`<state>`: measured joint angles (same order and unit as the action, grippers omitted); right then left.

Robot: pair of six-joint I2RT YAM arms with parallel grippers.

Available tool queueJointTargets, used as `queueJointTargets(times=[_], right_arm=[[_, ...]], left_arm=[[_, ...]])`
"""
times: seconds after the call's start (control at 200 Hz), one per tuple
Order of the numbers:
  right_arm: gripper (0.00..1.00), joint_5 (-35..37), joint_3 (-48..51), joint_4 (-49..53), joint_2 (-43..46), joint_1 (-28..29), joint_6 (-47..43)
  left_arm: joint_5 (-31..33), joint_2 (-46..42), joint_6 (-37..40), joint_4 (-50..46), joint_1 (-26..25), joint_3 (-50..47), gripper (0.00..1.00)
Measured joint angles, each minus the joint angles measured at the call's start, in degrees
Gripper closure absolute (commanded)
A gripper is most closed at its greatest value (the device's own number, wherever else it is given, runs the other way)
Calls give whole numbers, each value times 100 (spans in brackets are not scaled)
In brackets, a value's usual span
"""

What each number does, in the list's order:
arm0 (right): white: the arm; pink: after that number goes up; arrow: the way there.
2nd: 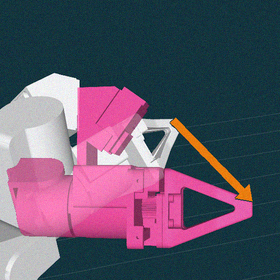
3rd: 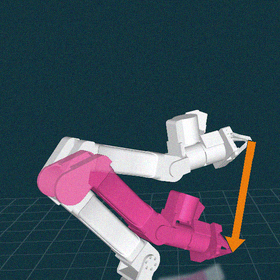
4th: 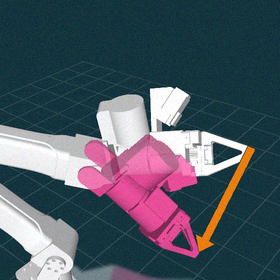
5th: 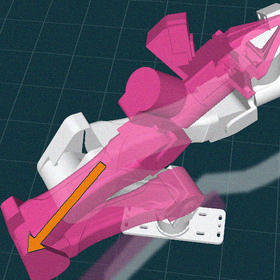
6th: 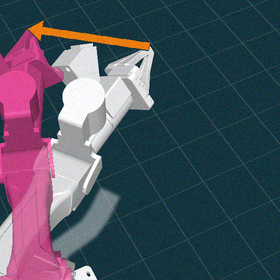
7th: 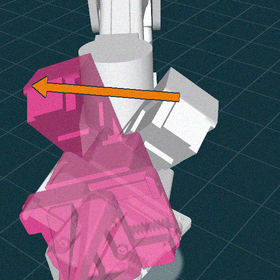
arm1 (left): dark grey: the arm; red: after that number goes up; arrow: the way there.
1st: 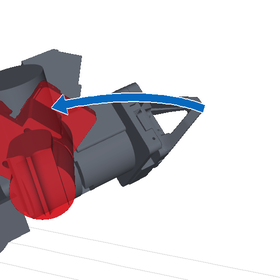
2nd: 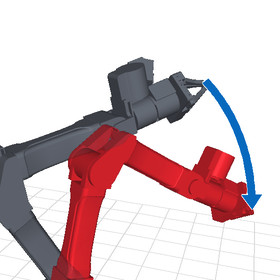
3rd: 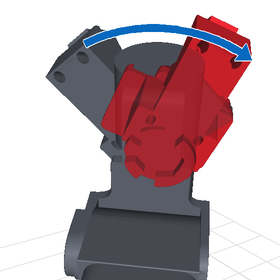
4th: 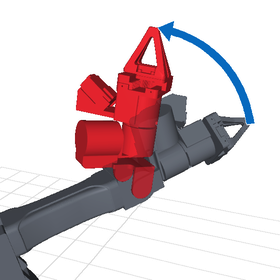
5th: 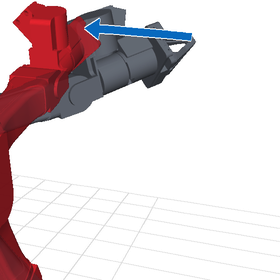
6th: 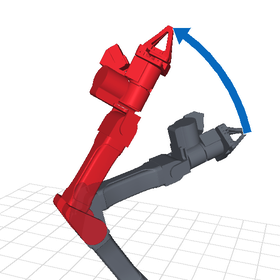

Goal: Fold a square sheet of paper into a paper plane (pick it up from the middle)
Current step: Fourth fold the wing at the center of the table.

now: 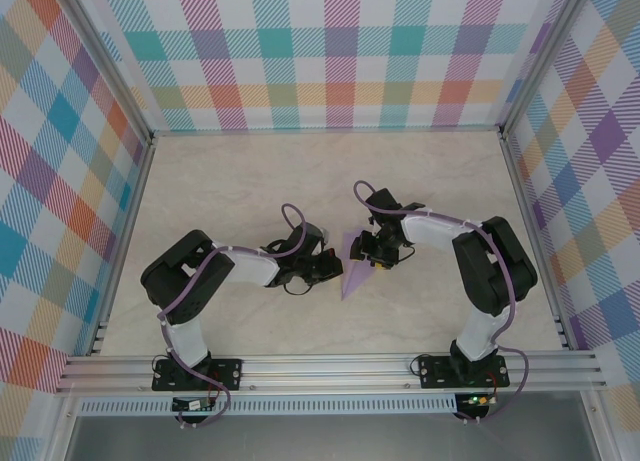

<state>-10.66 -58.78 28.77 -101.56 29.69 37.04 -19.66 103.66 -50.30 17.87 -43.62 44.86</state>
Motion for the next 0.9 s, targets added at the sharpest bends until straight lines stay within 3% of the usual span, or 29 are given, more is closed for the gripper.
queueJointTargets(times=[0.48, 0.9], right_arm=[[35, -96, 295, -411, 240, 4, -4], [38, -55, 210, -302, 160, 4, 2]], left_arm=[[-46, 2, 286, -260, 7, 286, 100], [-35, 98, 365, -391, 7, 330, 100]])
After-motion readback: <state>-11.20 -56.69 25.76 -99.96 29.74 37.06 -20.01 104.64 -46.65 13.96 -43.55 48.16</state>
